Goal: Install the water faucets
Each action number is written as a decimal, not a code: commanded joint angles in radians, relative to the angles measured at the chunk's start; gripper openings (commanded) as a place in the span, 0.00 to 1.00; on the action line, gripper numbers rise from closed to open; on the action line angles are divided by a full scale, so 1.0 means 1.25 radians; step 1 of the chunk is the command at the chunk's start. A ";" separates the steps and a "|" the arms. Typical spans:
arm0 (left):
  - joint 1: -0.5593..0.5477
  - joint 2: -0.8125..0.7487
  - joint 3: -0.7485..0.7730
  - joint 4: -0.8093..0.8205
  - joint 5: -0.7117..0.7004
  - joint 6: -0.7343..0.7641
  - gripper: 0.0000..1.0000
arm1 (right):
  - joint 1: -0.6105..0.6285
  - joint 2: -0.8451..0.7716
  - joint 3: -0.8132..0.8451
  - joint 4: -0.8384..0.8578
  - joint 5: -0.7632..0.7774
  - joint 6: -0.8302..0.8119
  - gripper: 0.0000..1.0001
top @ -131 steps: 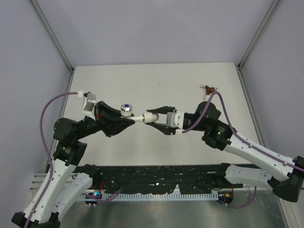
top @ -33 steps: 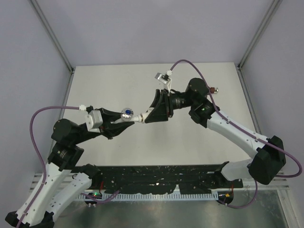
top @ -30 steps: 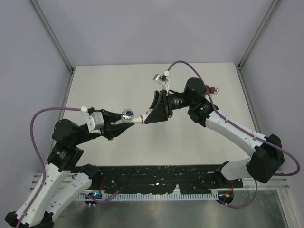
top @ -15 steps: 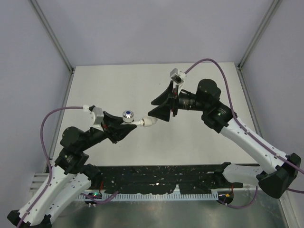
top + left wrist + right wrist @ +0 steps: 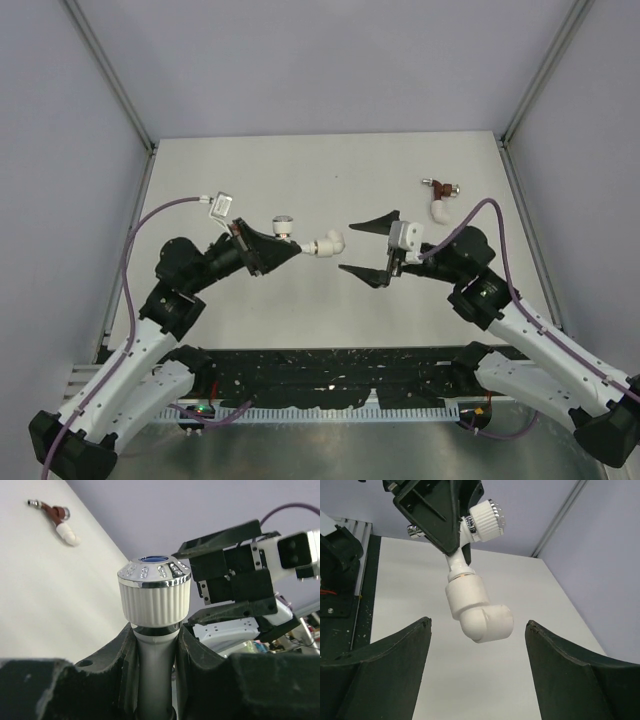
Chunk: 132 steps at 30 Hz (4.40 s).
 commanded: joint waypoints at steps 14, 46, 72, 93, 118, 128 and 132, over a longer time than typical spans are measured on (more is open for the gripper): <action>0.022 0.159 0.122 0.104 0.197 -0.291 0.00 | 0.171 -0.050 -0.102 0.157 0.161 -0.442 0.78; -0.061 -0.010 0.247 -0.069 0.247 0.499 0.00 | 0.067 0.167 0.180 0.211 -0.009 0.553 0.05; -0.096 -0.080 0.172 -0.012 0.042 0.449 0.00 | -0.027 0.191 0.285 -0.041 0.041 0.544 0.64; 0.088 0.079 0.078 0.206 0.171 -0.223 0.00 | -0.016 -0.050 -0.030 0.217 -0.135 -0.121 0.86; 0.088 0.136 0.138 0.203 0.281 -0.314 0.00 | 0.149 0.015 -0.056 0.262 0.066 -0.455 0.73; 0.088 0.143 0.143 0.212 0.298 -0.304 0.00 | 0.155 0.030 -0.015 0.242 0.013 -0.394 0.47; 0.088 0.129 0.155 0.196 0.312 -0.215 0.00 | 0.154 0.050 0.034 0.191 0.017 -0.277 0.29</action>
